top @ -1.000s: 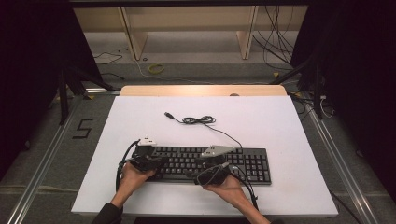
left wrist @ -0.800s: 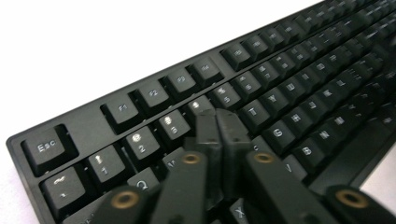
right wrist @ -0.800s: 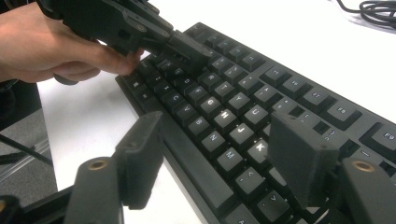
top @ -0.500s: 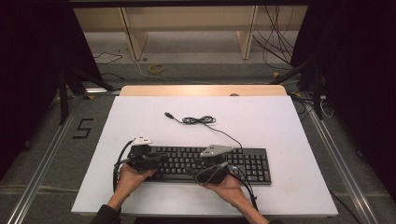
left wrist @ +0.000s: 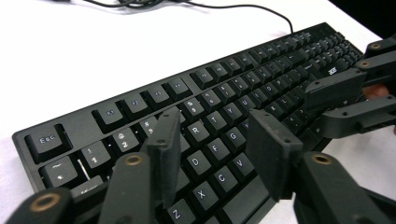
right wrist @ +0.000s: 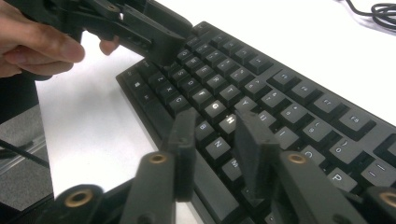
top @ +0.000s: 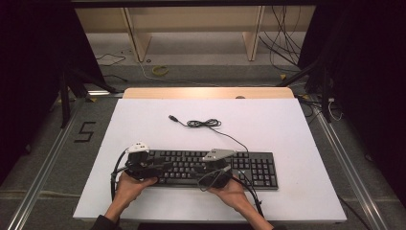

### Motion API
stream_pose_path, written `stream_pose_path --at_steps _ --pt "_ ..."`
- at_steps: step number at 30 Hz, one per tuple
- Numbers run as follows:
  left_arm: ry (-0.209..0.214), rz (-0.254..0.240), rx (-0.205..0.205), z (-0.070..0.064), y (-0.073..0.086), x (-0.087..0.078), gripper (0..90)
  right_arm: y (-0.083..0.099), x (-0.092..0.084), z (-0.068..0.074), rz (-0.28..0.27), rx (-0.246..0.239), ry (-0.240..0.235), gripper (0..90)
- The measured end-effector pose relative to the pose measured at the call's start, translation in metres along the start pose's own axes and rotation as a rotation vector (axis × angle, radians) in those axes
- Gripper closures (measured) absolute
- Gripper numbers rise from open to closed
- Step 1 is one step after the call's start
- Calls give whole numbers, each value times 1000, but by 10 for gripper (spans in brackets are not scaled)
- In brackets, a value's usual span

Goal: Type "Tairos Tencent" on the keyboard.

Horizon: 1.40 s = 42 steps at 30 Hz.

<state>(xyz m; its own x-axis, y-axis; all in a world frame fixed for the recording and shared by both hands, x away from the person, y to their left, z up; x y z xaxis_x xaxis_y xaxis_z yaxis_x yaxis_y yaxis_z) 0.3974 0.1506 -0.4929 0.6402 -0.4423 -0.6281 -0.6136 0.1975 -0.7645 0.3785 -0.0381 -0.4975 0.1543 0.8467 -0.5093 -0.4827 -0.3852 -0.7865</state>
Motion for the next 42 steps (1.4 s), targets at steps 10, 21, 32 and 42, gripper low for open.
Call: stream_pose_path --at_steps 10,21,32,42 --pt "1 -42 -19 -1 3 -9 401 1 8 -3 28 3 4 856" --pt "-4 -78 -25 -1 8 -15 373 1 16 -5 52 4 4 897" --pt "1 -102 -19 -1 12 -19 331 2 21 -7 73 5 10 900" --pt "4 -118 -13 -2 15 -22 319 4 24 -9 86 7 24 900"
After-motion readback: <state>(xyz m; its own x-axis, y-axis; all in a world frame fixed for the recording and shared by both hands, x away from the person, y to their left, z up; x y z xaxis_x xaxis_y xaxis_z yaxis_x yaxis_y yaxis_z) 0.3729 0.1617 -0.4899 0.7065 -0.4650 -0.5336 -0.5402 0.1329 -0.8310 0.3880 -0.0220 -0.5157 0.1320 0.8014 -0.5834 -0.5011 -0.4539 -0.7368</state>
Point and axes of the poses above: each handheld gripper's, and its own axes: x roughly forward along the jaws, y roughly out of its underside, z roughly to its left, the point moved 6 cm from there along x, roughly forward along the jaws, and after that the axes turned 15 degrees about -y, right-handed, at the moved point
